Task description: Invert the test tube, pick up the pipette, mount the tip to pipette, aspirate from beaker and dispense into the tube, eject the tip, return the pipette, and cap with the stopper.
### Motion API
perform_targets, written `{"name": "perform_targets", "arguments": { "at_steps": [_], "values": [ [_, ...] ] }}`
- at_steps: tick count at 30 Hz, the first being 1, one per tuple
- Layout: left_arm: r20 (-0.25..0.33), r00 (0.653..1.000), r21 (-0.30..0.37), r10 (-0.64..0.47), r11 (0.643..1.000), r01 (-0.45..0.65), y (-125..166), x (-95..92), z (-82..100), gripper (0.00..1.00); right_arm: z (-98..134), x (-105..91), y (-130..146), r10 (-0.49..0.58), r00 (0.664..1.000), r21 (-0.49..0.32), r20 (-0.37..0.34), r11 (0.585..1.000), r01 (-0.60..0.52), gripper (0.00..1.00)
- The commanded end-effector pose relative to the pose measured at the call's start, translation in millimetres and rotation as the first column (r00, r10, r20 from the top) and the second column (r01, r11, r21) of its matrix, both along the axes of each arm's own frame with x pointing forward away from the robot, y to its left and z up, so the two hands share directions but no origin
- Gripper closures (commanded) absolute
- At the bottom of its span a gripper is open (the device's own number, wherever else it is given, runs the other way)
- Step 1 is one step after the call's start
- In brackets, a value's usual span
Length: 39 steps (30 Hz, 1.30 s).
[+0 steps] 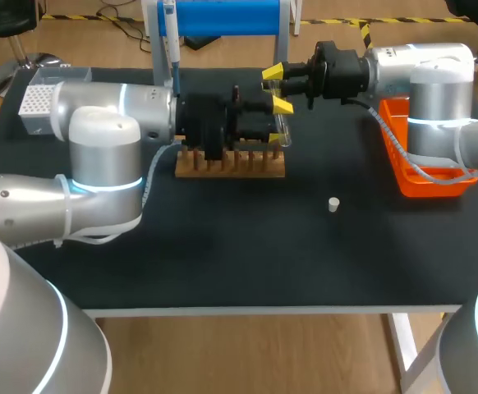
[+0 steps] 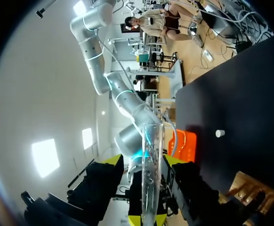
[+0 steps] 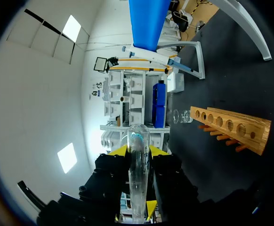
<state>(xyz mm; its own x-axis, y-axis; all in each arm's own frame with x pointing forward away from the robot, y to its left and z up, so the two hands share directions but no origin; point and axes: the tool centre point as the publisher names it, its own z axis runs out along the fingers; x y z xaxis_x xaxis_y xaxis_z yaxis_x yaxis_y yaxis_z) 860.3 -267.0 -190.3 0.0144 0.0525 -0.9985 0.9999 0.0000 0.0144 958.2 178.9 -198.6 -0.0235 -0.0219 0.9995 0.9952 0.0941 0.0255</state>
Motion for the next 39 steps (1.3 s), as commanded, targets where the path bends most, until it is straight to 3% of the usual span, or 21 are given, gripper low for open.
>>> {"name": "perform_targets", "arguments": {
  "at_steps": [1,3,11,12,13,14,24,27,30,35,39],
  "values": [
    [0.002,1.0,0.002,-0.013,1.0,0.013,1.0,2.1,-0.7,0.67,1.0,-0.5,-0.6,-0.001,1.0,-0.003,0.001,1.0,0.001,1.0],
    [0.001,1.0,0.0,-0.016,1.0,0.016,1.1,1.7,-0.8,1.0,1.0,-0.5,-0.6,-0.001,1.0,-0.003,0.001,1.0,0.001,1.0],
    [-0.007,0.999,-0.007,-0.032,0.999,0.032,1.3,0.0,-2.0,1.0,1.0,-0.5,-0.6,-0.001,1.0,-0.003,0.001,1.0,0.001,1.0],
    [-0.007,0.999,-0.007,-0.032,0.999,0.032,1.3,0.0,-2.0,1.0,1.0,-0.5,-0.6,-0.001,1.0,-0.003,0.001,1.0,0.001,0.95],
    [-0.007,0.999,-0.007,-0.032,0.999,0.032,1.3,0.0,-2.0,1.0,1.0,-0.5,-0.6,-0.001,1.0,-0.003,0.001,1.0,0.001,0.06],
    [-0.007,0.999,-0.007,-0.032,0.999,0.032,1.3,0.0,-2.0,1.0,1.0,-0.5,-0.6,-0.001,1.0,-0.003,0.001,1.0,0.001,0.0],
    [-0.007,0.999,-0.007,-0.032,0.999,0.032,1.3,0.0,-2.0,1.0,1.0,-0.5,-0.6,-0.001,1.0,-0.003,0.001,1.0,0.001,0.0],
    [-0.007,0.999,-0.007,-0.032,0.999,0.032,1.3,0.0,-2.0,1.0,5.7,-6.7,-10.6,-0.033,0.988,-0.001,0.148,0.999,0.033,0.0],
    [-0.007,0.999,-0.007,-0.032,0.999,0.032,1.3,0.0,-2.0,1.0,6.4,-10.7,-22.5,-0.077,0.951,0.005,0.3,0.997,0.079,0.0],
    [-0.007,0.999,-0.007,-0.032,0.999,0.032,1.3,0.0,-2.0,1.0,2.9,-19.2,-43.6,-0.136,0.848,0.004,0.513,0.988,0.157,0.0],
    [-0.007,0.999,-0.007,-0.032,0.999,0.032,1.3,0.0,-2.0,1.0,-5.1,-24.2,-56.5,-0.168,0.771,-0.036,0.614,0.97,0.24,0.0]
  ]
}}
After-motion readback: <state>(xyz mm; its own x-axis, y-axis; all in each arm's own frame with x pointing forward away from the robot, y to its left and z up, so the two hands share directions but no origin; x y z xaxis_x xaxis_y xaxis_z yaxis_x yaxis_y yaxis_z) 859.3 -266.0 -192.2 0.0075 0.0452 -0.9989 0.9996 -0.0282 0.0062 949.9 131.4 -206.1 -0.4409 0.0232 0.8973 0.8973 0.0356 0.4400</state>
